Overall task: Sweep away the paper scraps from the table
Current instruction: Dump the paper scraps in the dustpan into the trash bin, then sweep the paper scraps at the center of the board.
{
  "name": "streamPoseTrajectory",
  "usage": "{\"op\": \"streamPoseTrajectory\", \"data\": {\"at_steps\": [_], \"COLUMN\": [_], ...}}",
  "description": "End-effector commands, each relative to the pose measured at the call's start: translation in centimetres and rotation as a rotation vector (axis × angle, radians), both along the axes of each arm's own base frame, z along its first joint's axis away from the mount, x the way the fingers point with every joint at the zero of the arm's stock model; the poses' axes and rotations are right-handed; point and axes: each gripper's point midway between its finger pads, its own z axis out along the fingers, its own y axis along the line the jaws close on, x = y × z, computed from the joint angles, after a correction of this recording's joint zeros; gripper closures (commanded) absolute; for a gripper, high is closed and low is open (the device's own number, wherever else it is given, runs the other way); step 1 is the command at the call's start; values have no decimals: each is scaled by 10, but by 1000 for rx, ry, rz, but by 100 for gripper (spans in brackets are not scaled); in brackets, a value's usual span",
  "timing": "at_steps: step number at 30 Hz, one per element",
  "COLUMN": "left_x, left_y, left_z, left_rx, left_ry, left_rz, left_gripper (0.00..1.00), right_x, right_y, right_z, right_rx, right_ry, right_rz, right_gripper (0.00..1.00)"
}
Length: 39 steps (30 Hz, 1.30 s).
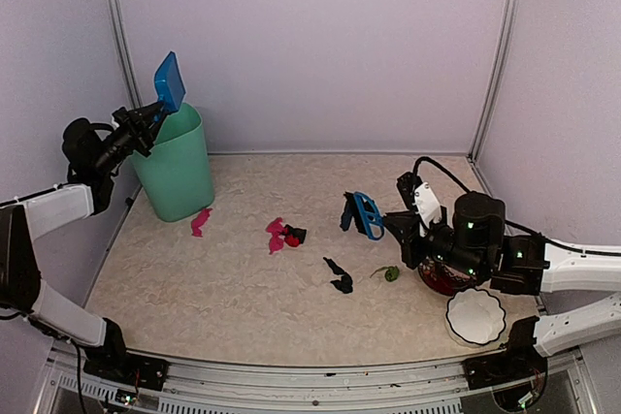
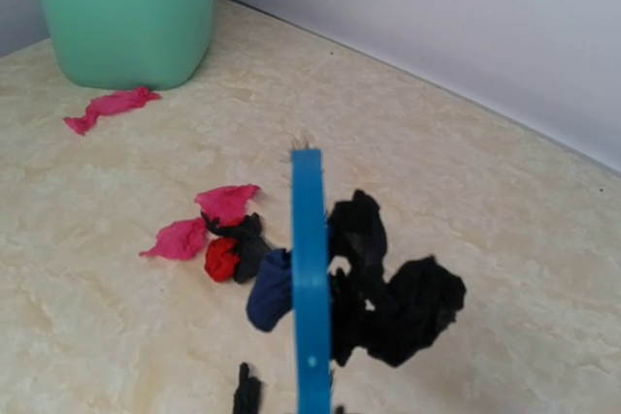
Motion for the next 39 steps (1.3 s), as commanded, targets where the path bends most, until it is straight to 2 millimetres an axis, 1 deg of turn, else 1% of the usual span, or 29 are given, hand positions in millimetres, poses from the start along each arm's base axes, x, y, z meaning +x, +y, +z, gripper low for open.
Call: {"op": "streamPoseTrajectory", "data": {"at_steps": [1,6,10,13,16,20,23,24,26,30,31,32,36,37,39], "left_x": [-9,-21,-38,-55,-69,-85,-95,-98,-105,-114,-117,-119,-128,-130,-134], "left_y": [1,-10,-22,-26,-29,-33,-33,-33,-34,-29,-28,-26,-15,-13,-8], "left_z": [21,23,20,17,14,7,-1,-3,-4,-9,-9,-13,-16,-16,-15], "left_rx": [8,139,251,316,430,558,643,670,723,872,902,936,1029,1050,1088], "left_ry": [-75,-115,-145,-172,-189,-197,-200,-204,-217,-207,-205,-197,-177,-175,-167], "left_rz": [-7,-27,-56,-58,-50,-64,-58,-58,-58,-23,-13,-7,48,57,83], "left_gripper": [100,100,100,100,100,100,100,100,100,100,100,100,100,100,100], "right_x": [1,-2,-2,-4,-4,-3,-2,2,8,27,32,36,55,61,70], "right_y": [6,12,18,29,43,62,85,95,112,148,158,168,206,218,238], "right_z": [15,21,24,24,27,36,39,34,31,25,21,19,11,15,12], "right_rx": [46,85,103,111,135,196,246,252,282,367,391,411,488,517,552], "right_ry": [3,8,19,31,40,49,85,115,158,255,300,326,416,429,468], "right_rz": [5,38,54,95,136,188,246,249,259,248,239,242,235,238,247], "right_gripper": [100,100,100,100,100,100,100,100,100,100,100,100,100,100,100]}}
